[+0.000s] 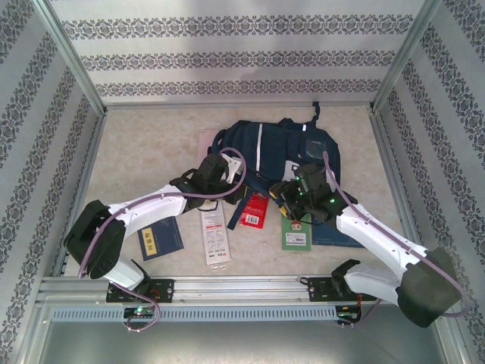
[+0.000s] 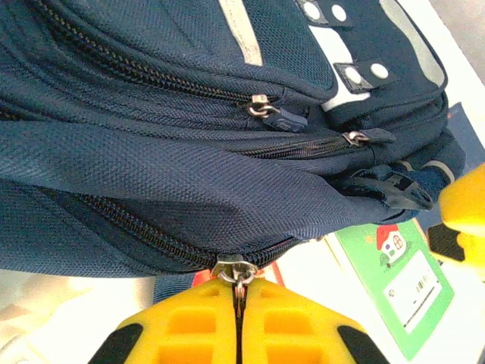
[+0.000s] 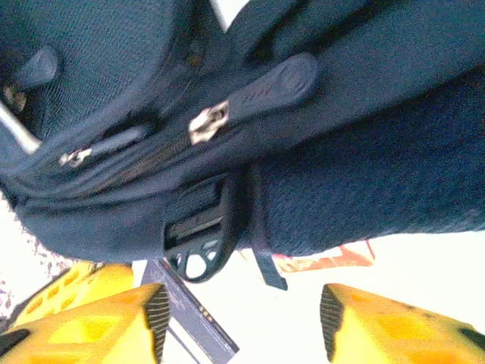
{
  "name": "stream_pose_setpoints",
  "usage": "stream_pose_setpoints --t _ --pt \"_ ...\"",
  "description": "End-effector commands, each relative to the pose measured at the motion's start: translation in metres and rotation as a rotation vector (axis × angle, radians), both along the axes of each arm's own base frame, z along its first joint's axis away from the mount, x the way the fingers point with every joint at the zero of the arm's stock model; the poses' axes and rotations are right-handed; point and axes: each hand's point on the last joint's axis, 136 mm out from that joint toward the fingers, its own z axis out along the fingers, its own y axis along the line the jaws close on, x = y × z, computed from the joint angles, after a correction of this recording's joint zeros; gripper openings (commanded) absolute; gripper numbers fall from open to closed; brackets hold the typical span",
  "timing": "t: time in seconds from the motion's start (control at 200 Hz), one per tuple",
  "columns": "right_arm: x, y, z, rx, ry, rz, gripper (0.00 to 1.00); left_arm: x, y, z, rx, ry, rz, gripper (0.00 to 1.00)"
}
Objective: Pack the student bag
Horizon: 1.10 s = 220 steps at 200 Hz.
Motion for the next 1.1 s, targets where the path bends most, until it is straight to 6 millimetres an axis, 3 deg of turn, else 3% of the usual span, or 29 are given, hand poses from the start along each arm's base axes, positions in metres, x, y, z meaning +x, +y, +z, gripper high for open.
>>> stream_pose_setpoints --t 0.0,0.11,0.29,0.455,0.665,0.754,0.994,1.094 --pt "0.011 0.000 0.009 0.075 -0.010 -0.148 0.69 -0.004 -0.016 0.032 -0.086 -0.052 -0.030 0.00" --pt "0.011 -0.008 0.002 0.063 -0.029 -0.224 0.83 -0.009 -0.021 0.034 -0.096 -0.057 -0.039 0.00" --pt "0.022 -0.012 -0.009 0.054 -0.039 -0.297 0.84 -0.018 -0.028 0.041 -0.115 -0.072 -0.058 0.00" --pt "0.030 -0.018 -0.016 -0.038 -0.035 -0.313 0.57 -0.025 -0.030 0.042 -0.109 -0.081 -0.078 0.00" --pt "0.034 -0.049 -0.008 -0.204 -0.109 -0.297 0.11 -0.027 -0.020 0.038 -0.061 -0.098 -0.069 0.00" --pt "0.036 -0.064 -0.004 -0.251 -0.139 -0.273 0.00 -0.026 -0.014 0.038 -0.033 -0.115 -0.060 0.00" --pt "0.042 -0.093 0.002 -0.262 -0.178 -0.175 0.00 -0.017 0.005 0.036 0.008 -0.118 -0.001 0.00" --pt "0.039 -0.115 0.005 -0.293 -0.195 -0.189 0.00 -0.014 0.008 0.034 0.021 -0.109 0.006 0.00"
